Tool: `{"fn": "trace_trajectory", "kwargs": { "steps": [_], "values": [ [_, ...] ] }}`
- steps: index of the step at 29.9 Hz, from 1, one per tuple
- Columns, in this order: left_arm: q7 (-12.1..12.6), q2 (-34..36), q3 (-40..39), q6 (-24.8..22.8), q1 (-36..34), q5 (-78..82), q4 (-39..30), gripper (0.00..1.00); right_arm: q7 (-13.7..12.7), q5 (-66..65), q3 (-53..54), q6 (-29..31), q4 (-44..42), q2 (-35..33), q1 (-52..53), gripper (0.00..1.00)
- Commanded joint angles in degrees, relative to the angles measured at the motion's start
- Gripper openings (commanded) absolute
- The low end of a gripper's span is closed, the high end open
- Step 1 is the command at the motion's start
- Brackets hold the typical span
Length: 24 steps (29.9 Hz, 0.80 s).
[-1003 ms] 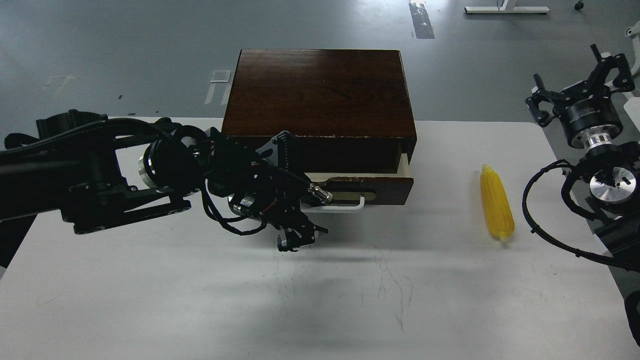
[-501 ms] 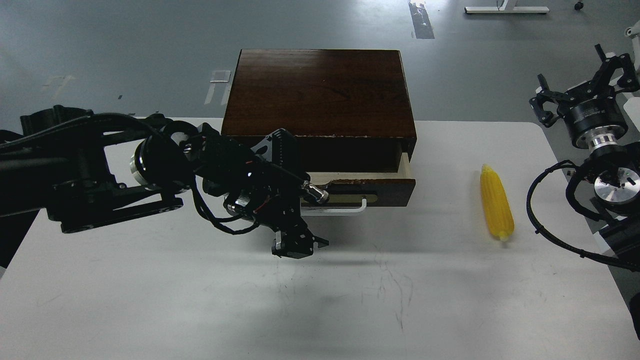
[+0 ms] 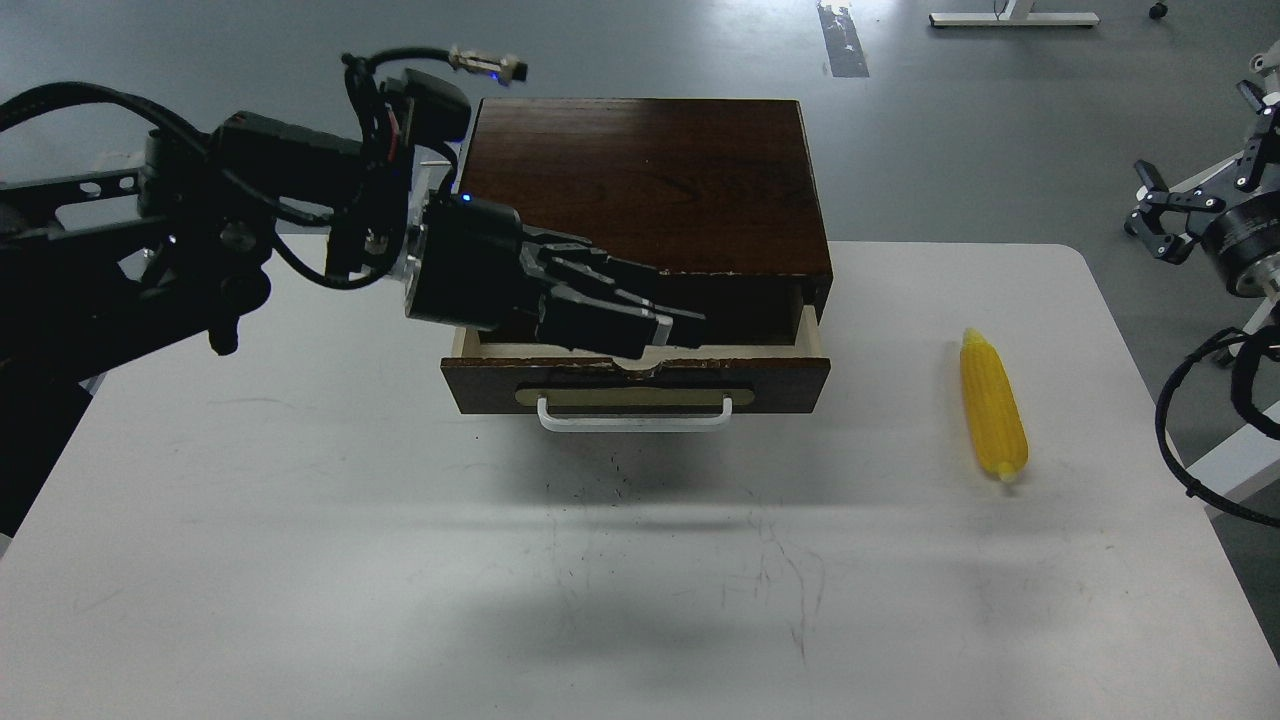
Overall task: Put corn in drawer with both arms
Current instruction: 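Release the handle and lift the left gripper back to rest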
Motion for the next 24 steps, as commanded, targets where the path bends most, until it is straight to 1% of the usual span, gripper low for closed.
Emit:
{"fn": "trace_trajectory", "kwargs": {
  "steps": [1,2,3,5,7,10,12,15,16,17,18,19,21,23,24],
  "values": [
    [0.0,0.2,-0.4,0.0,0.1,-18.1,5.8,0.98,0.4,-3.5,-5.8,0.0,0.0,-2.3,3.4,1.00],
    [0.0,0.4,-0.6,0.0,0.2,-25.5,8.9,0.98,0.4,-6.4,-7.8,0.0,0.0,-2.5,4.8,1.00],
    [0.0,0.5,-0.9,0.0,0.2,-29.3,10.6,0.98,0.4,-8.1,-8.7,0.0,0.0,-2.5,5.4,1.00],
    [0.0,0.0,-1.6,0.0,0.7,-43.6,17.6,0.98,0.4,-15.1,-11.3,0.0,0.0,-2.6,7.3,1.00],
    [0.0,-0.3,-1.7,0.0,1.2,-49.6,20.7,0.98,0.4,-18.3,-11.9,0.0,0.1,-2.7,7.9,1.00],
    [0.0,-1.5,-1.8,0.0,2.8,-61.2,27.3,0.98,0.3,-26.2,-12.8,0.0,0.3,-2.7,9.2,1.00],
    [0.0,-2.1,-2.7,0.0,4.6,-66.9,30.8,0.98,0.1,-31.5,-14.8,-1.1,0.6,-2.3,10.2,1.00],
    [0.0,-3.0,-5.8,0.0,8.0,-73.1,35.6,0.98,-0.2,-35.9,-17.9,-2.2,3.4,-2.2,12.1,1.00],
    [0.0,-3.4,-7.3,0.0,9.9,-74.2,37.8,0.98,-0.3,-37.5,-19.7,-3.3,5.7,-2.5,12.7,1.00],
    [0.0,-3.4,-7.8,0.0,10.8,-74.6,38.7,0.98,-0.3,-38.7,-20.6,-4.1,7.1,-2.6,13.0,1.00],
    [0.0,-3.4,-8.9,0.0,12.5,-75.2,39.9,0.98,-0.8,-41.8,-22.8,-6.4,9.7,-2.7,14.2,1.00],
    [0.3,-3.3,-10.4,0.0,14.2,-75.7,40.3,0.98,-1.8,-45.4,-25.0,-8.8,11.4,-2.7,15.6,1.00],
    [0.8,-3.1,-12.4,0.0,16.0,-76.7,40.4,0.98,-2.8,-48.5,-27.0,-10.4,12.5,-3.0,16.7,1.00],
    [1.9,-3.1,-15.3,0.0,18.7,-78.6,40.5,0.98,-4.1,-51.3,-29.2,-11.2,12.8,-3.0,17.8,1.00],
    [3.4,-3.2,-17.0,0.0,20.0,-79.8,40.6,0.98,-4.8,-52.1,-30.5,-11.3,12.7,-2.9,18.3,1.00]
  ]
}}
